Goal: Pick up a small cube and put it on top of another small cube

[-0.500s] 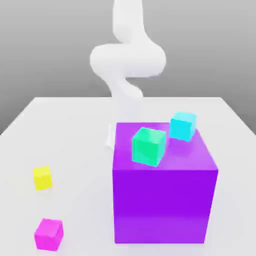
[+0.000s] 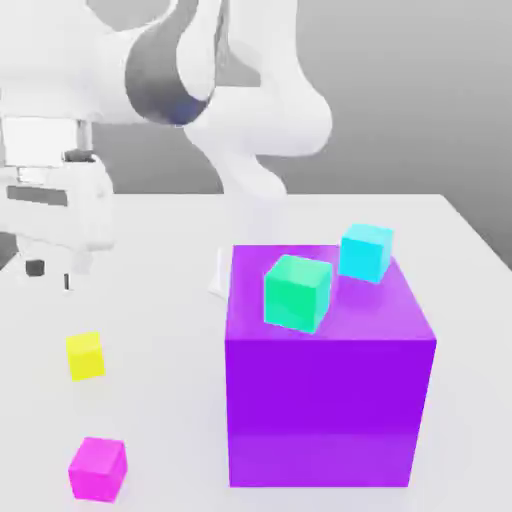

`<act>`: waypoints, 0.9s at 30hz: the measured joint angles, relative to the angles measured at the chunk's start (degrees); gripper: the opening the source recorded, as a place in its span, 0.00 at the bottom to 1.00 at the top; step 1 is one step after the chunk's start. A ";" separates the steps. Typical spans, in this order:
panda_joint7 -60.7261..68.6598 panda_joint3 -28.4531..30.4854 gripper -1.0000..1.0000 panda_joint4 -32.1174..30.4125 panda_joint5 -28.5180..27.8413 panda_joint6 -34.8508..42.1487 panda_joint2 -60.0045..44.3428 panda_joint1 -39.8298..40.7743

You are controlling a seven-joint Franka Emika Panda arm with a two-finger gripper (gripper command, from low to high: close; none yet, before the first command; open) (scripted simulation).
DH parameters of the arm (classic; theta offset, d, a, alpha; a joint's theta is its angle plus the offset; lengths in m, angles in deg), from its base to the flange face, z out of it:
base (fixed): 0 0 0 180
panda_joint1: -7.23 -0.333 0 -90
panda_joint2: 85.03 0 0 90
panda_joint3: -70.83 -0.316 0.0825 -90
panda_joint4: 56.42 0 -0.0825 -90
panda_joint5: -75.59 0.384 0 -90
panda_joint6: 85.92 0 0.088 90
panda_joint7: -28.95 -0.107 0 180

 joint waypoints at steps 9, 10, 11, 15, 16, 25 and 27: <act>-3.66 1.99 0.50 -5.71 0.60 -10.83 -14.20 8.59; -2.49 1.04 0.50 -5.46 2.16 -11.64 -15.29 9.17; -1.30 0.02 0.50 -5.20 3.77 -12.45 -16.39 9.81; 3.44 -5.97 0.50 -4.24 10.17 -15.75 -20.82 14.22; 4.44 -7.74 0.50 -4.03 11.53 -16.62 -21.94 15.64; 6.85 -14.08 0.00 -3.46 15.03 -19.68 -25.83 20.99; 6.19 -12.63 0.00 -3.59 14.04 -18.92 -24.82 19.83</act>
